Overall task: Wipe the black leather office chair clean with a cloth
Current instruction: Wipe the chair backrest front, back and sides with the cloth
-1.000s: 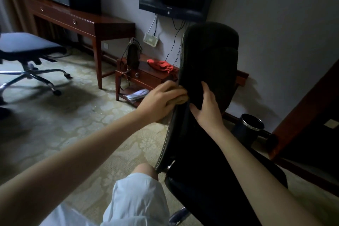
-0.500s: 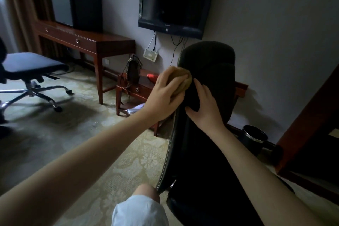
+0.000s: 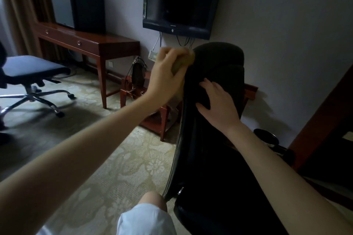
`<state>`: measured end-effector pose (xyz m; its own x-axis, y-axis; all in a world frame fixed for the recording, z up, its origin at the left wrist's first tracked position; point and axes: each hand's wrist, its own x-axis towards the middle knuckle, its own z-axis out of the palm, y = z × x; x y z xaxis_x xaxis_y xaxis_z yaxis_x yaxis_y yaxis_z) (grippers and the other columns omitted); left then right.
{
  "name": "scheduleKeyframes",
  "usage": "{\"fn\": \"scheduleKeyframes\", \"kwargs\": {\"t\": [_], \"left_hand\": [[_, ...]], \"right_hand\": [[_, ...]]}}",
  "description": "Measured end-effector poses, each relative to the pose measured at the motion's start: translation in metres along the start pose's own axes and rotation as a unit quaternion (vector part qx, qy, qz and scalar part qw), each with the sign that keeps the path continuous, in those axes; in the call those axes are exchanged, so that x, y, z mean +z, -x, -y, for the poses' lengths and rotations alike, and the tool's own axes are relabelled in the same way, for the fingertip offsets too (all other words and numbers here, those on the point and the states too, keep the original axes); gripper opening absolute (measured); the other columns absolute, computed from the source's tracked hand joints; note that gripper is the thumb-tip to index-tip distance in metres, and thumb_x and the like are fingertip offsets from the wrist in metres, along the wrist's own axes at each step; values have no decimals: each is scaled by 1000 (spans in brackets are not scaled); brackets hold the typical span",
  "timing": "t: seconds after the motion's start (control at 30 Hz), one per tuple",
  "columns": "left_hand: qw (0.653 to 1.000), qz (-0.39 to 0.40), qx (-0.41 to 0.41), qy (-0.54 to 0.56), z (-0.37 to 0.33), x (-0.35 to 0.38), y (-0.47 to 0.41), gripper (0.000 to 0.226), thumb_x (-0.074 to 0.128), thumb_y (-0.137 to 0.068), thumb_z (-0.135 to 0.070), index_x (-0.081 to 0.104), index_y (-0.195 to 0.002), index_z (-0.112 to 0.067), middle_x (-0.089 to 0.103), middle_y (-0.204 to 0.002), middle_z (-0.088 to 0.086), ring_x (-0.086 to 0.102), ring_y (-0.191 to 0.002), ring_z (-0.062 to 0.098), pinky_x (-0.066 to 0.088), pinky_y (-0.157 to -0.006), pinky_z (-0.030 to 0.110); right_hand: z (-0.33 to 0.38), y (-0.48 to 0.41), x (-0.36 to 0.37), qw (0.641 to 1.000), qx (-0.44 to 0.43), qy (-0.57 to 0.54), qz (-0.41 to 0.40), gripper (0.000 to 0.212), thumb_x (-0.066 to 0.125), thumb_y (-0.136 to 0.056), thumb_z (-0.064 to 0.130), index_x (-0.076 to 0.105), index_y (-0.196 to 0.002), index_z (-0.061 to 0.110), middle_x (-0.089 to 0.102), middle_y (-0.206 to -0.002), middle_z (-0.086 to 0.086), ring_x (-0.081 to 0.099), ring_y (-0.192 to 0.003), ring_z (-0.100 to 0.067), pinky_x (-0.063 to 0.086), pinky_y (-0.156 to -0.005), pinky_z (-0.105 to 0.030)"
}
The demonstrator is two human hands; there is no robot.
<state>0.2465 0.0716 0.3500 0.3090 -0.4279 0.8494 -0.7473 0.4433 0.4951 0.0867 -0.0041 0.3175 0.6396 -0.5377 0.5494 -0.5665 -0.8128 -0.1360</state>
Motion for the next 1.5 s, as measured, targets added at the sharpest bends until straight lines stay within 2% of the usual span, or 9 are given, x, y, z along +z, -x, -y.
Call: {"fn": "scheduleKeyframes", "kwargs": {"t": [0.07, 0.2, 0.47, 0.63, 0.8, 0.97, 1.17, 1.37, 1.5], "left_hand": [[998, 34, -57, 5, -2, 0, -27, 29, 59, -89, -14, 58, -118, -14, 43, -111, 0, 43, -98, 7, 36, -79, -1], [987, 118, -88, 70, 3, 8, -38, 23, 51, -94, -17, 58, -116, -11, 60, -106, 7, 57, -94, 12, 47, -76, 14], [997, 73, 22, -6, 14, 5, -1, 31, 59, -89, -12, 62, -120, -16, 52, -99, 5, 50, -86, 6, 40, -78, 6], [981, 133, 125, -58, 34, 13, 61, 26, 58, -86, -19, 68, -109, -15, 55, -92, 10, 55, -82, 17, 50, -74, 27], [985, 152, 81, -22, 49, 25, 117, 27, 55, -88, -23, 68, -109, -13, 56, -93, 9, 58, -85, 17, 51, -76, 34], [989, 92, 116, 4, 43, 18, 96, 23, 58, -86, -7, 69, -106, -5, 53, -102, 2, 49, -97, -8, 49, -84, 22], [985, 134, 110, 8, 53, 19, 69, 26, 48, -92, -16, 62, -113, -24, 53, -109, 14, 59, -100, 31, 53, -82, 45], [985, 151, 80, 8, 71, 31, 129, 27, 49, -88, -11, 63, -109, -20, 56, -100, 16, 58, -93, 26, 51, -79, 39], [981, 177, 77, -1, 84, 36, 171, 30, 52, -88, -7, 62, -111, -23, 52, -106, 3, 58, -94, 20, 48, -85, 27]], "right_hand": [[1, 0, -1, 999, 4, -33, 7, 56, 59, -88, 27, 37, -139, 19, 32, -150, -3, 33, -136, -22, 36, -106, -44], [3, 1, 3, 998, 18, -64, 5, 58, 59, -89, 24, 34, -141, 18, 30, -151, -2, 33, -135, -19, 35, -107, -41], [2, 4, 11, 992, 25, -119, -21, 56, 61, -88, 24, 37, -139, 23, 28, -153, 1, 30, -137, -16, 34, -108, -35], [2, 4, 9, 994, 18, -106, -24, 61, 65, -86, 22, 37, -141, 18, 31, -151, -3, 33, -136, -20, 36, -106, -36], [4, 7, 2, 997, 18, -79, -11, 61, 62, -88, 21, 34, -142, 21, 28, -153, 0, 33, -136, -17, 36, -105, -32], [2, 7, 2, 995, 8, -100, 3, 62, 61, -90, 15, 31, -144, 20, 24, -154, -2, 29, -138, -18, 26, -108, -26], [0, 8, 3, 993, 11, -117, 10, 62, 60, -91, 15, 30, -145, 20, 21, -155, -1, 25, -140, -16, 21, -108, -21], [0, 7, 4, 992, 19, -121, 10, 62, 59, -91, 15, 29, -145, 20, 21, -155, 0, 24, -141, -15, 19, -108, -20], [-1, 6, 3, 993, 20, -117, 16, 63, 59, -91, 16, 28, -146, 22, 20, -156, 1, 24, -141, -15, 19, -107, -20]]}}
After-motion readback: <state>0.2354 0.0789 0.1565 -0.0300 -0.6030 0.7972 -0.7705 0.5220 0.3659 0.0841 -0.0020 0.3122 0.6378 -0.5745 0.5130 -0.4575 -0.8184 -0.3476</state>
